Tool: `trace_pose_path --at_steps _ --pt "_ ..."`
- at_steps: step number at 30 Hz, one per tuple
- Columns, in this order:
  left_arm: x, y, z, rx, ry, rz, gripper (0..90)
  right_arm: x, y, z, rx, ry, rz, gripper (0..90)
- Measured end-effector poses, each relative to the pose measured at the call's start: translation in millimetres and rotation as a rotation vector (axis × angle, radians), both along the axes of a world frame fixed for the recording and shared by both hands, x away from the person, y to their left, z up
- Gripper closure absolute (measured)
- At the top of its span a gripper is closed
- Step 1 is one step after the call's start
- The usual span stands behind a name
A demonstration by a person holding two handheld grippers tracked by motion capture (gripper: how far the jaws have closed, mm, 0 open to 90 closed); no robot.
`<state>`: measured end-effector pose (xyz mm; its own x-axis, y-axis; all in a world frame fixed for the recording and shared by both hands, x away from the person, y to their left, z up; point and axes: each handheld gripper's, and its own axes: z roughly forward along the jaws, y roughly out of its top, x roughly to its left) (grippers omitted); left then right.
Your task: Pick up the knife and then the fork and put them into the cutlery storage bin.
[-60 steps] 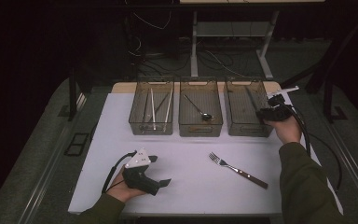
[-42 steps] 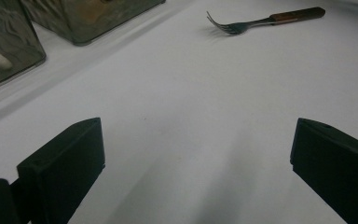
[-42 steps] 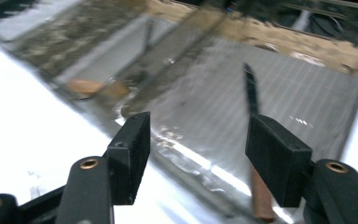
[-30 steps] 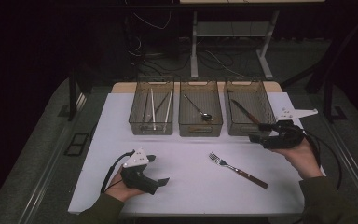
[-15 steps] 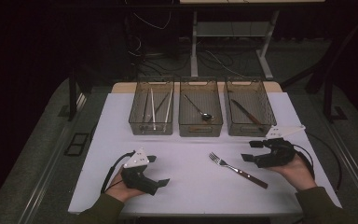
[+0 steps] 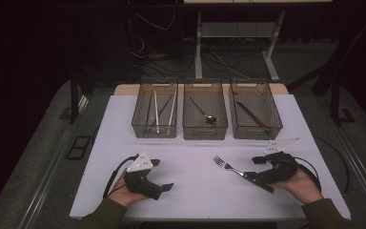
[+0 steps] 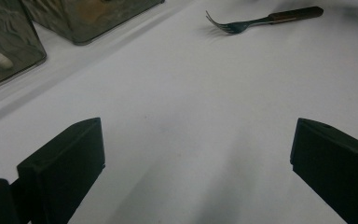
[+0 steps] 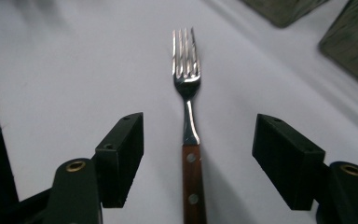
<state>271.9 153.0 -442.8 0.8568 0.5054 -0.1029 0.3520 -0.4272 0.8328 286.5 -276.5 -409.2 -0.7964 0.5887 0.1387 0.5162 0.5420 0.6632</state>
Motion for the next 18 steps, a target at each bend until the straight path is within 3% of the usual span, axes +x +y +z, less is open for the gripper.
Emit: trace_pose_path --at_steps 9,11,18 --pt "0.2 -1.1 -0.6 0.002 0.004 0.000 1.6 -0.6 13.7 -3.2 -0.164 0.025 0.036 44.1" --pt "0.1 -1.2 -0.7 0.003 0.004 0.001 1.6 0.6 15.4 -3.6 -0.181 0.032 0.042 47.5" --pt "0.0 -1.1 -0.3 0.005 0.004 0.000 1.6 12.0 26.6 -6.6 -0.298 0.100 0.082 56.4"
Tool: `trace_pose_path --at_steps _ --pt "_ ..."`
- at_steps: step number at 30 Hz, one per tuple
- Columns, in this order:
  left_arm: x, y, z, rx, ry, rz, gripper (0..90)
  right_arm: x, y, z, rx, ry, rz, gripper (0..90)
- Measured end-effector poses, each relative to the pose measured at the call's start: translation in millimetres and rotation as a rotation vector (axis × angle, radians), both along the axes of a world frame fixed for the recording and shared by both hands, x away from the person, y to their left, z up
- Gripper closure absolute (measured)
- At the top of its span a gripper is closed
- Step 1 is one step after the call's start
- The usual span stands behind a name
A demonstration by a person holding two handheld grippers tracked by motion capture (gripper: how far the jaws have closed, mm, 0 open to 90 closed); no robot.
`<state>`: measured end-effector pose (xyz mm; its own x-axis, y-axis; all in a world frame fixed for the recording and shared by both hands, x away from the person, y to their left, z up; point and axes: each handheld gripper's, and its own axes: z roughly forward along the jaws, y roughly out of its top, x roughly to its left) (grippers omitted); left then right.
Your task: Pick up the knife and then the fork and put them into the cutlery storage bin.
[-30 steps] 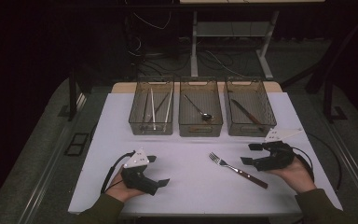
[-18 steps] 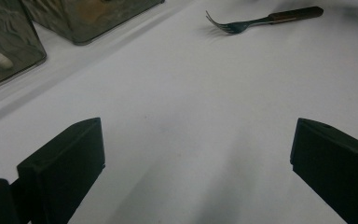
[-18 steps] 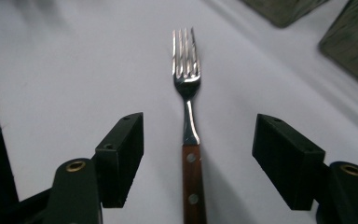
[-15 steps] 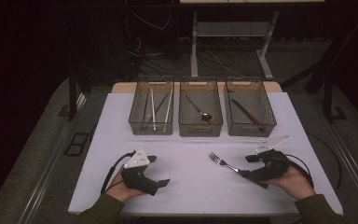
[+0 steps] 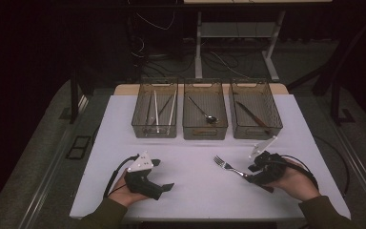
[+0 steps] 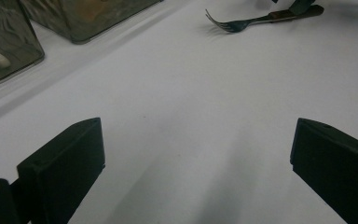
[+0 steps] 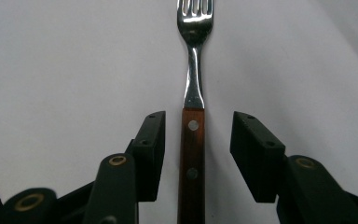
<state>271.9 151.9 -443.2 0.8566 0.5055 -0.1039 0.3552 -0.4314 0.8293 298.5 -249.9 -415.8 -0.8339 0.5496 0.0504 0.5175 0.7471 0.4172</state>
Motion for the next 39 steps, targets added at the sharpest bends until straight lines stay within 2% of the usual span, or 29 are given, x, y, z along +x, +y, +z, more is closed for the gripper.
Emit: trace_pose_path --at_steps 2,6,14,18,19,23,28,33,36,39 --pt "0.0 0.0 -0.1 -0.003 0.000 0.000 1.6 3.9 3.2 -0.6 -0.034 0.023 0.011 57.8" --pt "-0.1 0.1 0.1 -0.006 -0.001 0.001 1.6 9.4 8.3 -1.7 -0.078 0.039 0.043 63.6" --pt "-0.3 -0.2 0.1 -0.005 -0.003 -0.002 1.6 15.8 26.5 -4.0 -0.204 0.087 0.071 69.7" --pt "-0.2 -0.4 -0.1 -0.004 -0.002 -0.005 1.6 17.6 36.6 -3.6 -0.272 0.102 0.078 71.7" --pt "-0.3 -0.5 -0.1 -0.004 -0.003 -0.004 1.6 19.0 38.5 -3.9 -0.300 0.092 0.094 72.4" --pt "-0.3 -0.1 0.2 -0.002 -0.004 -0.005 1.6 20.7 45.3 -3.6 -0.344 0.109 0.096 76.2" --pt "-0.3 -0.5 -0.1 -0.003 -0.004 -0.006 1.6 20.2 44.3 -3.4 -0.334 0.115 0.078 77.5" --pt "-0.2 -0.4 -0.1 -0.005 -0.003 -0.005 1.6 19.9 39.6 -2.8 -0.300 0.118 0.068 77.6" --pt "-0.1 -0.5 -0.2 -0.005 -0.003 -0.006 1.6 19.0 35.4 -0.3 -0.245 0.135 0.062 77.6" --pt "-0.2 -0.3 0.1 -0.005 -0.005 -0.006 1.6 18.2 30.0 2.9 -0.214 0.119 0.051 77.6"
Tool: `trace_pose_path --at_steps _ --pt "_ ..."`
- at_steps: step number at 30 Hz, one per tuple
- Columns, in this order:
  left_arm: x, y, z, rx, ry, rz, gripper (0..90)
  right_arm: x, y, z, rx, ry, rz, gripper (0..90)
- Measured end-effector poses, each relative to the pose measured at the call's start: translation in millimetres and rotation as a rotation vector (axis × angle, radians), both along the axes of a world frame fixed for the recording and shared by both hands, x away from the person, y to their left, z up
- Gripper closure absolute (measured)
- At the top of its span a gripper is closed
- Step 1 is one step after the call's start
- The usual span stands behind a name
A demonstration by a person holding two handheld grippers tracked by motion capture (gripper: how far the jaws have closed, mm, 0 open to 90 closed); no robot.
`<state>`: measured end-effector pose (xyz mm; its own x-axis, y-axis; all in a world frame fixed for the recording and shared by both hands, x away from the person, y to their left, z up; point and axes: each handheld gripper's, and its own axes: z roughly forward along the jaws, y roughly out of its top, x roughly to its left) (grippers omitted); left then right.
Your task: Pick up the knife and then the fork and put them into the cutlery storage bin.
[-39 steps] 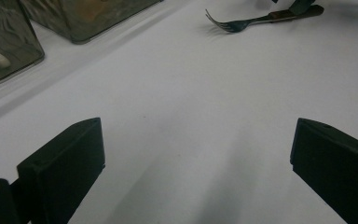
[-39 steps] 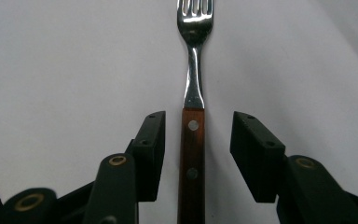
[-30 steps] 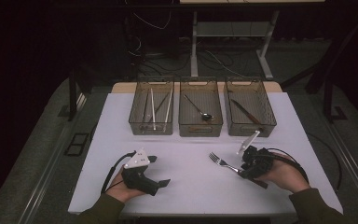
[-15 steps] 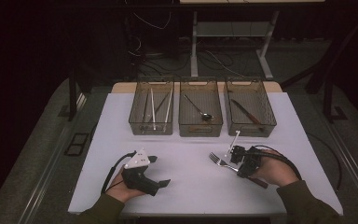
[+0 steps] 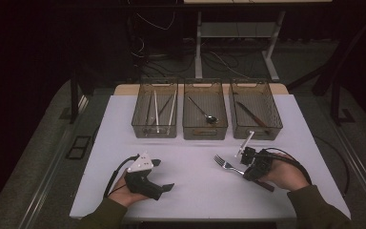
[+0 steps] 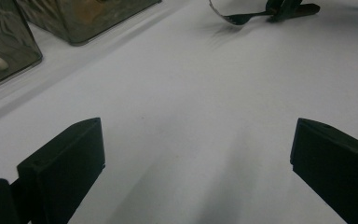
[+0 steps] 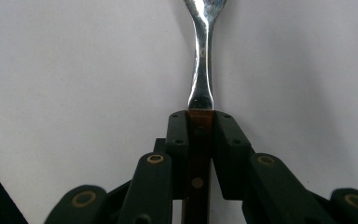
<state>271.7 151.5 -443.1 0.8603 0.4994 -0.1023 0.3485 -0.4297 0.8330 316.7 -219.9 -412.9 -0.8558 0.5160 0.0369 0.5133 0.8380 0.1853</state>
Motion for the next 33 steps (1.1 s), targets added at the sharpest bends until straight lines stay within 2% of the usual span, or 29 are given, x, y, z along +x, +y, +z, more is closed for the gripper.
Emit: trace_pose_path --at_steps 2,10,11,21,29,33 --pt "-0.1 0.0 0.1 0.001 -0.001 -0.002 1.6 0.8 -5.0 1.6 0.014 -0.021 -0.003 77.6" --pt "0.0 0.0 0.0 -0.001 0.001 -0.001 1.6 3.7 -25.9 12.7 0.172 -0.060 -0.071 77.6" --pt "0.1 0.1 0.1 0.000 0.000 -0.001 1.6 3.5 -27.9 13.5 0.194 -0.060 -0.092 77.6" --pt "-0.2 0.4 0.6 -0.001 -0.001 -0.001 1.6 4.3 -51.1 17.5 0.376 -0.117 -0.167 77.5" --pt "0.1 0.4 0.6 0.002 0.002 -0.004 1.6 6.7 -64.9 22.1 0.499 -0.181 -0.232 77.5" --pt "0.0 0.1 0.2 -0.001 0.001 -0.002 1.6 9.0 -74.4 25.5 0.568 -0.230 -0.264 77.5"
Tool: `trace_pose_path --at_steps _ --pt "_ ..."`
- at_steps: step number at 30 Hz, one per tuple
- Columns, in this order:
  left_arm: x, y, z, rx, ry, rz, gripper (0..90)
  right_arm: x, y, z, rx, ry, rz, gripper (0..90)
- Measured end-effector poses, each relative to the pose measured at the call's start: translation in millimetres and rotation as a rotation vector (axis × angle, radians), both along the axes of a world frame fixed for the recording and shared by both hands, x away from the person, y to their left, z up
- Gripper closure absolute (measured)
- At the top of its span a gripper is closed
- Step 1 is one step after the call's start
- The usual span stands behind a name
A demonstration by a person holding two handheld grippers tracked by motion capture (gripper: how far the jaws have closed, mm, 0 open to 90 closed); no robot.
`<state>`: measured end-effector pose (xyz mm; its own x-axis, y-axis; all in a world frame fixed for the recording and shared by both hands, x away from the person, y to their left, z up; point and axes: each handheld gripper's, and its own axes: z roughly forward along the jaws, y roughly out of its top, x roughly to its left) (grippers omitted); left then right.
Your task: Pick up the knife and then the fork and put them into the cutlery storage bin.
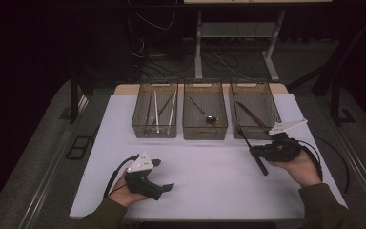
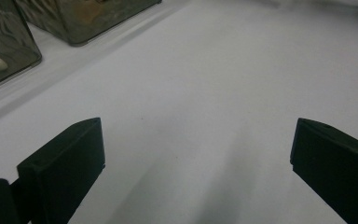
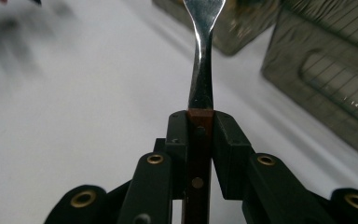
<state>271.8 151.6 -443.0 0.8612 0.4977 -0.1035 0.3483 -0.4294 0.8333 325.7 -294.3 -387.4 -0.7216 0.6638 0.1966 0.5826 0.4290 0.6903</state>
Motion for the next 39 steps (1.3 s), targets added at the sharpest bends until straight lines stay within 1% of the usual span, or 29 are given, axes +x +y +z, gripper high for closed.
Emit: trace_pose_path --at_steps 5,6,8,9,10,12,15,17,18,19,20,22,23,25,29,32,34,39 --pt "0.2 0.1 0.0 0.003 0.003 0.002 1.6 2.1 -12.1 7.9 0.079 -0.066 -0.061 77.5" --pt "0.1 0.0 0.0 0.004 0.003 0.002 1.6 2.7 -14.8 9.7 0.092 -0.068 -0.069 77.5" --pt "-0.1 -0.1 0.0 0.002 -0.001 0.002 1.6 4.0 -19.5 11.2 0.110 -0.097 -0.082 77.5" --pt "0.0 -0.1 0.1 0.002 0.000 0.002 1.6 3.6 -21.1 12.1 0.120 -0.093 -0.092 77.5" --pt "0.0 -0.1 -0.1 0.001 0.000 0.003 1.6 4.0 -22.4 12.5 0.130 -0.102 -0.102 77.5" --pt "0.1 -0.3 -0.4 0.000 0.001 0.002 1.6 3.6 -24.9 13.6 0.137 -0.109 -0.115 77.5" --pt "0.1 -0.2 -0.4 0.000 0.001 0.002 1.6 4.2 -28.2 15.7 0.151 -0.136 -0.135 77.5" --pt "0.2 -0.1 -0.5 0.001 0.002 0.004 1.6 5.2 -30.2 17.7 0.163 -0.142 -0.145 77.5" --pt "0.2 -0.2 -0.5 0.000 0.003 0.006 1.6 5.8 -31.1 18.3 0.164 -0.157 -0.150 77.5" --pt "0.1 -0.2 -0.4 0.000 0.004 0.006 1.6 5.8 -31.7 19.4 0.171 -0.157 -0.158 77.5" --pt "0.0 -0.8 -0.8 -0.006 0.004 0.009 1.6 6.4 -32.5 19.9 0.173 -0.166 -0.162 77.5" --pt "0.0 -0.9 -0.8 -0.006 0.004 0.009 1.6 6.7 -34.0 21.7 0.177 -0.180 -0.177 77.5" --pt "0.0 -0.9 -0.9 -0.007 0.004 0.009 1.6 6.9 -34.4 22.6 0.183 -0.179 -0.184 77.5" --pt "0.0 -0.8 -1.0 -0.006 0.005 0.010 1.6 8.1 -35.9 24.2 0.183 -0.202 -0.195 77.5" --pt "0.1 -0.7 -1.0 -0.007 0.007 0.012 1.6 11.9 -38.6 27.2 0.189 -0.219 -0.221 77.5" --pt "0.3 -0.6 -0.9 -0.005 0.006 0.011 1.6 15.1 -41.0 29.7 0.207 -0.224 -0.243 77.5" --pt "0.3 -0.5 -0.8 -0.005 0.006 0.011 1.6 17.3 -42.3 31.6 0.220 -0.235 -0.250 77.5" --pt "0.4 -0.5 -0.8 -0.005 0.002 0.009 1.6 20.5 -41.0 35.5 0.227 -0.249 -0.261 77.5"
